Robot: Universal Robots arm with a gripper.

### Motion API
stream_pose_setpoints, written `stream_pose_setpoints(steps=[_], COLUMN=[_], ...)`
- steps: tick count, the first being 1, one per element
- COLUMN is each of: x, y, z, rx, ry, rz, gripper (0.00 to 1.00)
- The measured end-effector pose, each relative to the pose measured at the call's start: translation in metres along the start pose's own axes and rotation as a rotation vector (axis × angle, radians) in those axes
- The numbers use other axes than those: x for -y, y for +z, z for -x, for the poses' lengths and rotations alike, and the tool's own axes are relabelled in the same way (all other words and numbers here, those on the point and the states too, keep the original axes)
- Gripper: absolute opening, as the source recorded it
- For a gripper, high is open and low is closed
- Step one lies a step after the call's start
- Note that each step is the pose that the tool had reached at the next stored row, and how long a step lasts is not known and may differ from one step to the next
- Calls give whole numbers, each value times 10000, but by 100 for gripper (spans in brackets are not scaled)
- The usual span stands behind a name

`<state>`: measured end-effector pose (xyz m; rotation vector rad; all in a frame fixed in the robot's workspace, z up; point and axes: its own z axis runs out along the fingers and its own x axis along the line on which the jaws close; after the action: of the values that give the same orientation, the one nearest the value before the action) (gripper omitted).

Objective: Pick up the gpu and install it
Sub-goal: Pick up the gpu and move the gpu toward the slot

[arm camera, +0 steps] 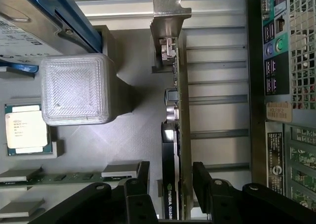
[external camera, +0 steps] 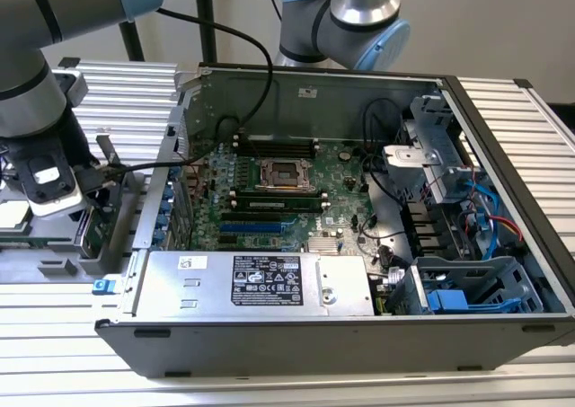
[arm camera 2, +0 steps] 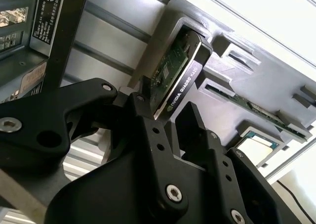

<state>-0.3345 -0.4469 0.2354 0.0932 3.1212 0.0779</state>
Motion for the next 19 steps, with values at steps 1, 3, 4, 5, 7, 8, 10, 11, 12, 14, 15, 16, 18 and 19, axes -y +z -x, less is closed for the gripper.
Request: stream_pose_setpoints(steps=[1,3,4,5,7,8,10,11,12,14,15,16,18,19], x=[0,0,0,0,0,0,0,0,0,0,0,0,0,0], y=[1,1,2,2,3,4,5,5,5,6,6,6,8,8], z=[0,0,0,0,0,0,0,0,0,0,0,0,0,0], rx=[1,1,1,1,0,0,1,1,0,-1,-1,-1,0,0], ry=[0,0,0,0,0,0,0,0,0,0,0,0,0,0], rz=[1,0,0,0,0,0,0,0,0,-1,-1,-1,0,0], gripper=[100,100,100,100,100,100,0,0,0,0,0,0,0,0])
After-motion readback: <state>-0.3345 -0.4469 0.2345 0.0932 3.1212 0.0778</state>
